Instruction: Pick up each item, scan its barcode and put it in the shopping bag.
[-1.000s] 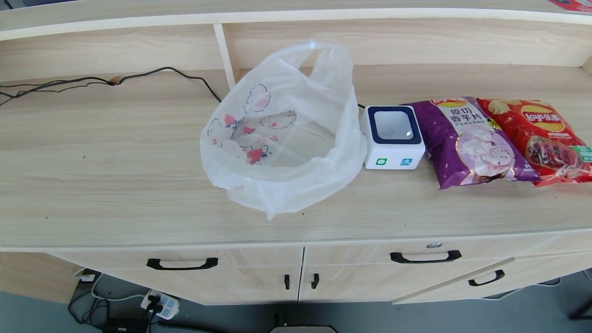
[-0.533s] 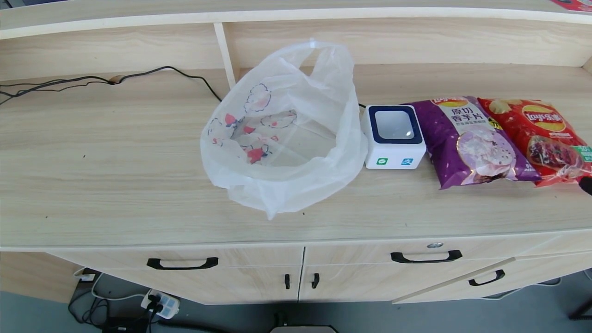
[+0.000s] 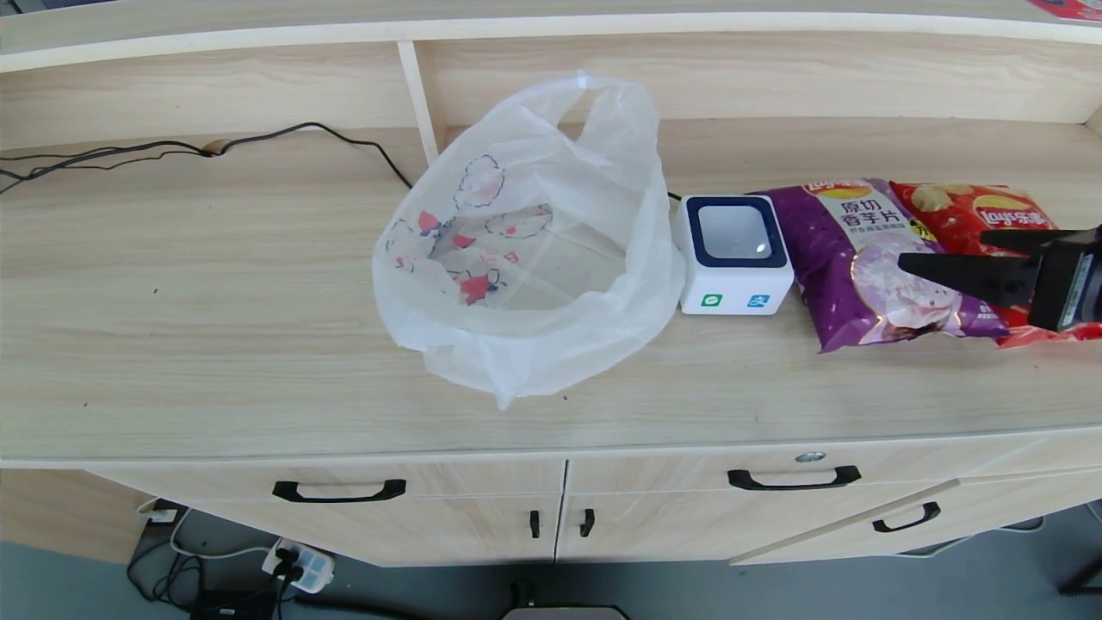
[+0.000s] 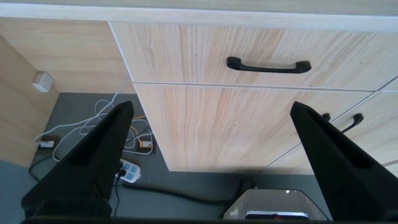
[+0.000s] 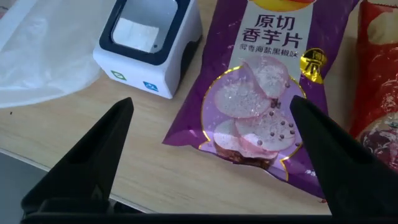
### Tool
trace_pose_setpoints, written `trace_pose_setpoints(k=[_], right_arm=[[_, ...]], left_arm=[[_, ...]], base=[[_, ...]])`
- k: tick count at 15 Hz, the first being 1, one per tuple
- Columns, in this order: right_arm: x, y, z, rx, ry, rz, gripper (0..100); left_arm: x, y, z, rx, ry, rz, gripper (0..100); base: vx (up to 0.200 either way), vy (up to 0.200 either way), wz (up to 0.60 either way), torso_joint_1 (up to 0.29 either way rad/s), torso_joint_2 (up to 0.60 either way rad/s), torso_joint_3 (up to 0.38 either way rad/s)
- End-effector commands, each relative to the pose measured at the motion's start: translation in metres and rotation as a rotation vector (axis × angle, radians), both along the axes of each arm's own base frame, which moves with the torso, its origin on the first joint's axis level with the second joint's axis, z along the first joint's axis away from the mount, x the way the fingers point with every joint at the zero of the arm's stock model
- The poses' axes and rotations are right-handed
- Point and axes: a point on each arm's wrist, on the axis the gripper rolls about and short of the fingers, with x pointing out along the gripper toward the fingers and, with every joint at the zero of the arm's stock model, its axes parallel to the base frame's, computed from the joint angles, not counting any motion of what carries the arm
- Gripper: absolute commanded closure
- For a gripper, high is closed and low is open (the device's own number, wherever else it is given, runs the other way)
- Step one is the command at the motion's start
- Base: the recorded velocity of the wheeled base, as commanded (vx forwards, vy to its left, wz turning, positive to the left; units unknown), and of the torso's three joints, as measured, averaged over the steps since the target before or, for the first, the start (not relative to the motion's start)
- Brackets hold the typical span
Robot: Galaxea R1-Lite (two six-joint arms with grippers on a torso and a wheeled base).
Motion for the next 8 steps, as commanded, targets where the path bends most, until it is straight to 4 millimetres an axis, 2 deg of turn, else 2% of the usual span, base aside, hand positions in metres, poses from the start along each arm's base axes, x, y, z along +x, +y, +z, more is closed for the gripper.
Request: trace_pose_setpoints(k=[1,3,8], right_arm=[[0.031,0.0,-0.003,-0.008,0.114,0.0,0],[0.035,-0.01,0.003,-0.021,0.169,-0.019,0],[0.053,-0.02,0.0,-0.102,0.159,-0.027,0]], left_arm=[[0.0,0.0,0.0,-0.001,0.001,0.001,0],[0.0,0.0,0.0,-0.001,0.001,0.001,0],[0.0,0.0,0.0,-0.001,0.001,0.001,0]], base=[[0.0,0.0,0.0,0.0,0.0,0.0],[0.0,0.0,0.0,0.0,0.0,0.0],[0.0,0.0,0.0,0.0,0.0,0.0]])
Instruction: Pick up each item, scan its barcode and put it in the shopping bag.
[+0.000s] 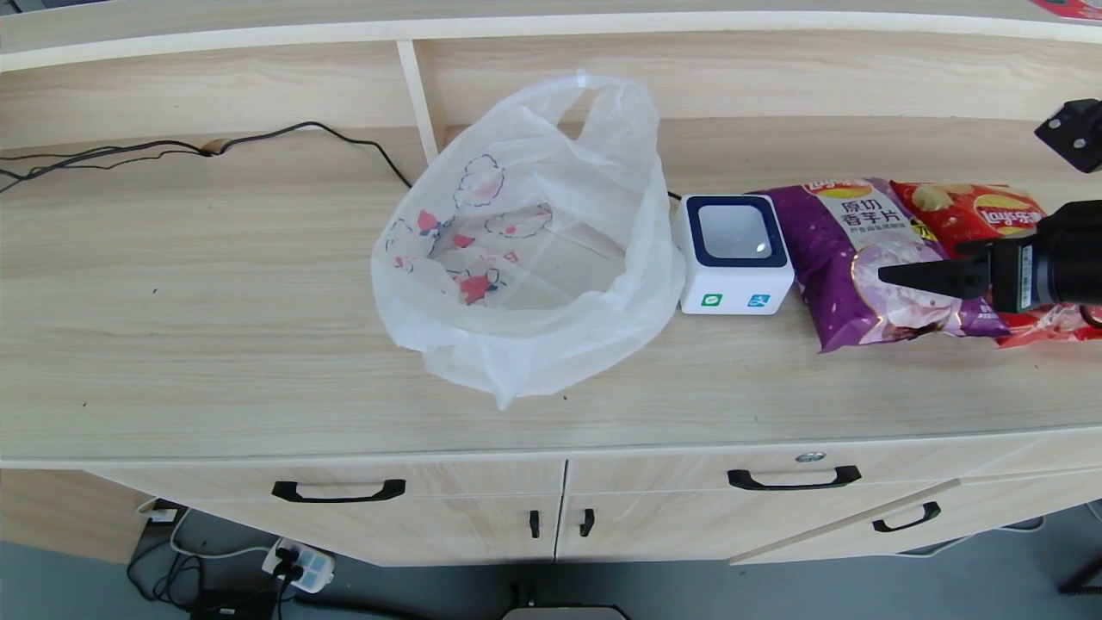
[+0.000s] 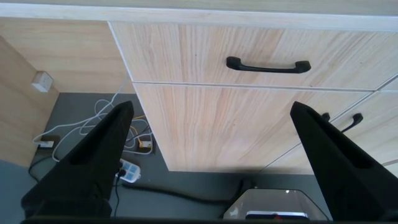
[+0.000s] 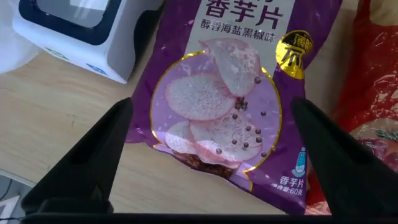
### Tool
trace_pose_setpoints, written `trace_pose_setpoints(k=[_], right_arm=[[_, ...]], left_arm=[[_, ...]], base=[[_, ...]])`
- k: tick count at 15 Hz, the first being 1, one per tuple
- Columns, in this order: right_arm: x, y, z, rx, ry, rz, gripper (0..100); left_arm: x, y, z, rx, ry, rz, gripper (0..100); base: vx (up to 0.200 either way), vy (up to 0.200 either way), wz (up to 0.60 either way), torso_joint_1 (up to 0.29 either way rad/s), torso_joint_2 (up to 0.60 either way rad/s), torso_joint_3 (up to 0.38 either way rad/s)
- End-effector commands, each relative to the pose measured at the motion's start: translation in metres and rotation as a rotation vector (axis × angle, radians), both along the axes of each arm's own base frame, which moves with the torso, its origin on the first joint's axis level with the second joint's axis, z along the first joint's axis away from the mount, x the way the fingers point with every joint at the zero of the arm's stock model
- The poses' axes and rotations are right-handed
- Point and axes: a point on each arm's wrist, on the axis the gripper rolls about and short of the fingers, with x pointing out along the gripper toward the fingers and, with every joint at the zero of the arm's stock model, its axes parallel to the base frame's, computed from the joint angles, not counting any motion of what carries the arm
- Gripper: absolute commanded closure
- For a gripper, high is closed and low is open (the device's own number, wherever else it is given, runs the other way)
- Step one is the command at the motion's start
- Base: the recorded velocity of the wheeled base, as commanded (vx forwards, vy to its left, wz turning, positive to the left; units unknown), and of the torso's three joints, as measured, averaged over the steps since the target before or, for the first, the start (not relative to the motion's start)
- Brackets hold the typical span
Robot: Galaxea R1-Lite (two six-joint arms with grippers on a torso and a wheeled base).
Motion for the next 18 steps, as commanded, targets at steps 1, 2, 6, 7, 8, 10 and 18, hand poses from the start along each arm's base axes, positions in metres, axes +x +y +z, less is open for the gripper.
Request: trace_pose_setpoints(k=[1,2,6,7,8,10,18], right_arm=[[0.014,-0.002,0.0,-0.005,0.002,-0.005,0],[0.021,-0.002,0.0,-0.01,0.001,-0.005,0],[0.037,-0.002,0.004,-0.026,-0.01,0.001,0],[0.039,-0.002,0.002,-0.025,-0.001,0.004,0],[0.04,-0.001,0.001,-0.025,0.002,0.008,0],[0.044,0.007,0.0,-0.021,0.004,0.025,0],[0.058,0.014,0.019,-0.078,0.023,-0.022,0]], left_arm=[[0.0,0.0,0.0,-0.001,0.001,0.0,0],[0.0,0.0,0.0,-0.001,0.001,0.0,0],[0.0,0.0,0.0,-0.001,0.001,0.0,0],[0.0,0.0,0.0,0.001,0.001,0.0,0],[0.0,0.0,0.0,-0.001,0.001,0.0,0],[0.0,0.0,0.0,-0.001,0.001,0.0,0],[0.0,0.0,0.0,0.001,0.001,0.0,0]], base=[[0.0,0.0,0.0,0.0,0.0,0.0],[0.0,0.0,0.0,0.0,0.0,0.0],[0.0,0.0,0.0,0.0,0.0,0.0],[0.0,0.0,0.0,0.0,0.0,0.0],[0.0,0.0,0.0,0.0,0.0,0.0],[0.0,0.0,0.0,0.0,0.0,0.0],[0.0,0.0,0.0,0.0,0.0,0.0]])
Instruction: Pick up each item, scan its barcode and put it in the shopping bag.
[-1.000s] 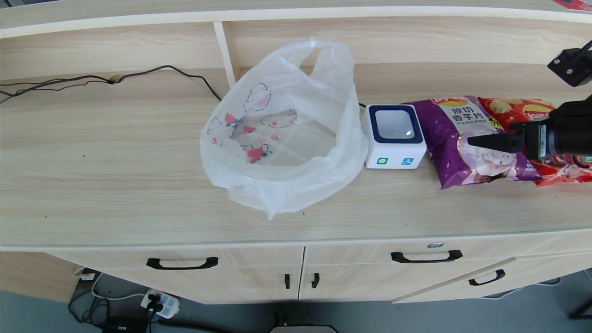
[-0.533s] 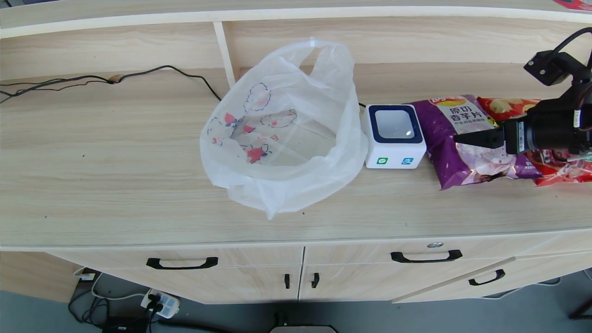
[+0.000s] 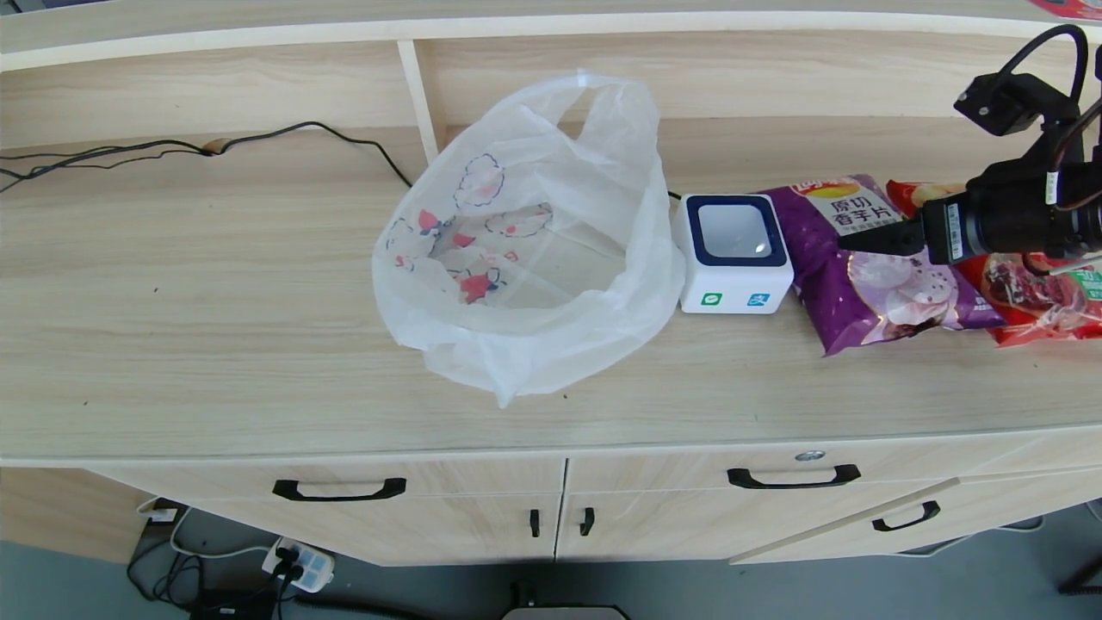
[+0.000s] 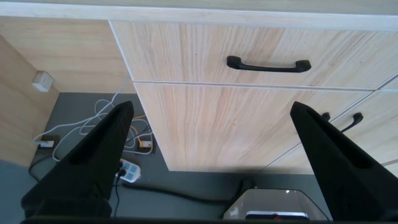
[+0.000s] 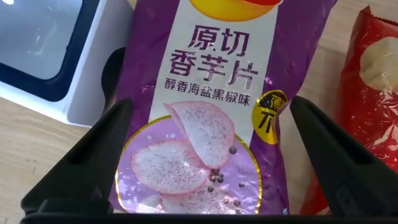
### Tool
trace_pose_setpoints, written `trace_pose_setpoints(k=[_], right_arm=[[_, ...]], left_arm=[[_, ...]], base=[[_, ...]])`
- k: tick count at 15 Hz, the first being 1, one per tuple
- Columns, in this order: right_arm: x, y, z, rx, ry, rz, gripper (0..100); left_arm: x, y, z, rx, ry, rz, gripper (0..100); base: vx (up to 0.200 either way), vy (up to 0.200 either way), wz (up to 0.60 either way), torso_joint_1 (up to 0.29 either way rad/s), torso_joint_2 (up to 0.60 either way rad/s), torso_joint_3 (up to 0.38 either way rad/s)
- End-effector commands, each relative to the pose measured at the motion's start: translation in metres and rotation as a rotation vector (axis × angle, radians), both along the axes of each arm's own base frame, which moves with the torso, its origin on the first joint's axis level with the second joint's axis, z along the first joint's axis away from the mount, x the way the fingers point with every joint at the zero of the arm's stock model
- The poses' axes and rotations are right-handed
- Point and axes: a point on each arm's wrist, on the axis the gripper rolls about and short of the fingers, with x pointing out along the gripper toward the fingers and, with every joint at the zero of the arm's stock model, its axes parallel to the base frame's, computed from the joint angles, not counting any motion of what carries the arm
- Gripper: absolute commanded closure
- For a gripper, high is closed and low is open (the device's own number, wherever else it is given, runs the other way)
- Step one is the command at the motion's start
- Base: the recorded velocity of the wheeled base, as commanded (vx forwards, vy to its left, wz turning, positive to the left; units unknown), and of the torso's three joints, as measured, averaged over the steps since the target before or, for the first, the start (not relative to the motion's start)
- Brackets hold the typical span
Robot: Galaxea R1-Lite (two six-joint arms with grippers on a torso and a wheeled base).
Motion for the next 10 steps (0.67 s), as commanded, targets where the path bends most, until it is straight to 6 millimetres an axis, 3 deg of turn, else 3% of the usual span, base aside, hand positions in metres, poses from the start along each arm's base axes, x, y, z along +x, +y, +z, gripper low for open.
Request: trace_pose_setpoints(k=[1,10], right_arm=[[0.011,0.002,-0.009,-0.031,0.023,-0.001,0],[0.031,0.01,-0.024,-0.039,0.06,0.019,0]], left_arm=[[0.0,0.0,0.0,-0.001,0.001,0.001,0],[0.0,0.0,0.0,0.001,0.001,0.001,0]], base=[[0.0,0.0,0.0,0.0,0.0,0.0],[0.0,0.0,0.0,0.0,0.0,0.0]])
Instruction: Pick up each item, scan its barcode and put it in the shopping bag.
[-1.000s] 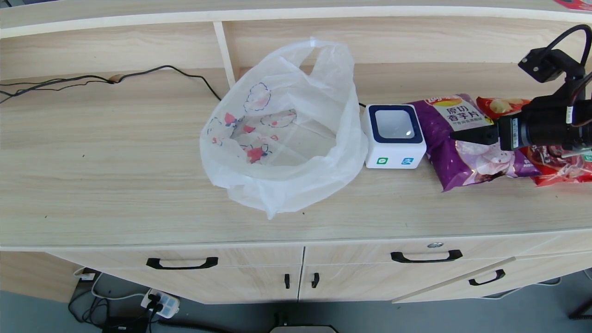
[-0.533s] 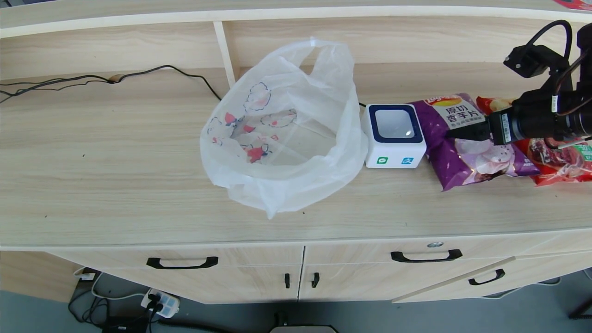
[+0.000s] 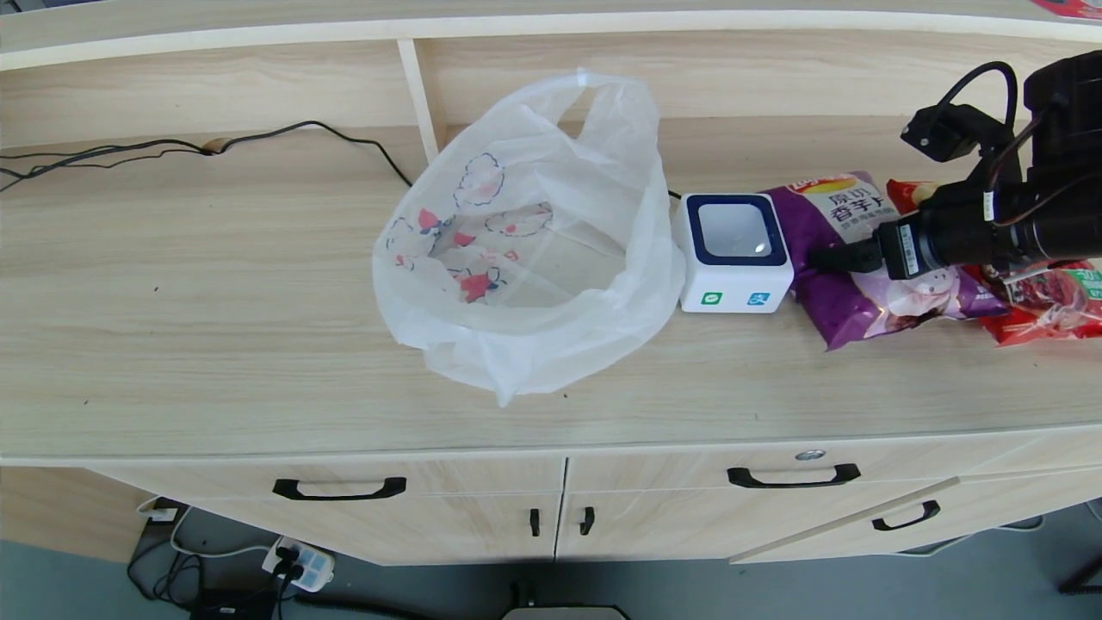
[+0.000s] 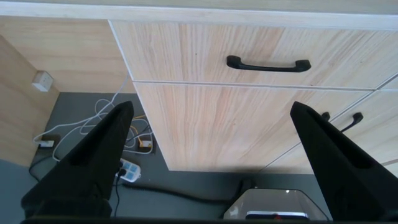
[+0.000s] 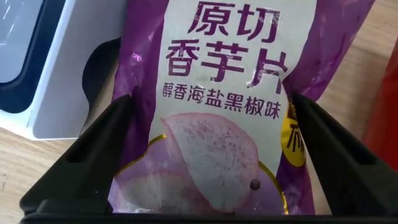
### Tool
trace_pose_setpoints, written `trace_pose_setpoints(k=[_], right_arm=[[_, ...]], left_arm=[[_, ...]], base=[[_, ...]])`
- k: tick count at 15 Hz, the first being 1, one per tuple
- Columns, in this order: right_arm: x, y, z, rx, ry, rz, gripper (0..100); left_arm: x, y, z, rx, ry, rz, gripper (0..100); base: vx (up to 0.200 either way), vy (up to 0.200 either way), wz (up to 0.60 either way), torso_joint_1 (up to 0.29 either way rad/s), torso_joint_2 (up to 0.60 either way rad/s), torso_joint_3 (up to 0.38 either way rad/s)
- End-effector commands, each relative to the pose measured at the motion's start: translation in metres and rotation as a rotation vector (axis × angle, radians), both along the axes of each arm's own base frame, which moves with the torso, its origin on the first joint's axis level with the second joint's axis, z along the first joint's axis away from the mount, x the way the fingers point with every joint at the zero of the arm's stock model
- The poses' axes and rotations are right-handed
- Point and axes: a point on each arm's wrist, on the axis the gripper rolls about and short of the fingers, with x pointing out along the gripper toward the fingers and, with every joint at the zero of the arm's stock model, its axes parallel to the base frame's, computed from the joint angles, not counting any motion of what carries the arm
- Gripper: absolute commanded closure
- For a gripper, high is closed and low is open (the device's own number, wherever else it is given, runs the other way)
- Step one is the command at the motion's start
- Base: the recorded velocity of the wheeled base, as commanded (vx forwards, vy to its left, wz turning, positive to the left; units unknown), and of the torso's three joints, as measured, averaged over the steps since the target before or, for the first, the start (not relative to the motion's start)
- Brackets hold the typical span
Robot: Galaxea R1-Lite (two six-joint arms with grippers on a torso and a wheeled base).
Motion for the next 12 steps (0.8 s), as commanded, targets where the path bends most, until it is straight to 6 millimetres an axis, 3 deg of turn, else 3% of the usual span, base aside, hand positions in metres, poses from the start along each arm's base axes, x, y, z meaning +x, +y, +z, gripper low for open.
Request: trace_pose_setpoints(k=[1,7,8,12], right_arm=[[0.0062,0.0009,-0.0051,-0.001,0.014,0.001,0],[0.0086,0.0041,-0.002,0.033,0.011,-0.036,0],[0.009,0.0041,-0.0009,0.035,0.007,-0.036,100],[0.0017,0.0062,0.0044,0.039,-0.006,-0.03,100]], left_arm=[[0.0001,0.0,0.0001,-0.001,0.001,0.0,0],[0.0001,0.0,0.0001,0.001,0.001,0.0,0],[0.0001,0.0,0.0001,0.001,0.001,0.0,0],[0.0001,0.0,0.0001,-0.001,0.001,0.0,0]], base=[[0.0,0.0,0.0,0.0,0.0,0.0],[0.0,0.0,0.0,0.0,0.0,0.0],[0.0,0.0,0.0,0.0,0.0,0.0],[0.0,0.0,0.0,0.0,0.0,0.0]])
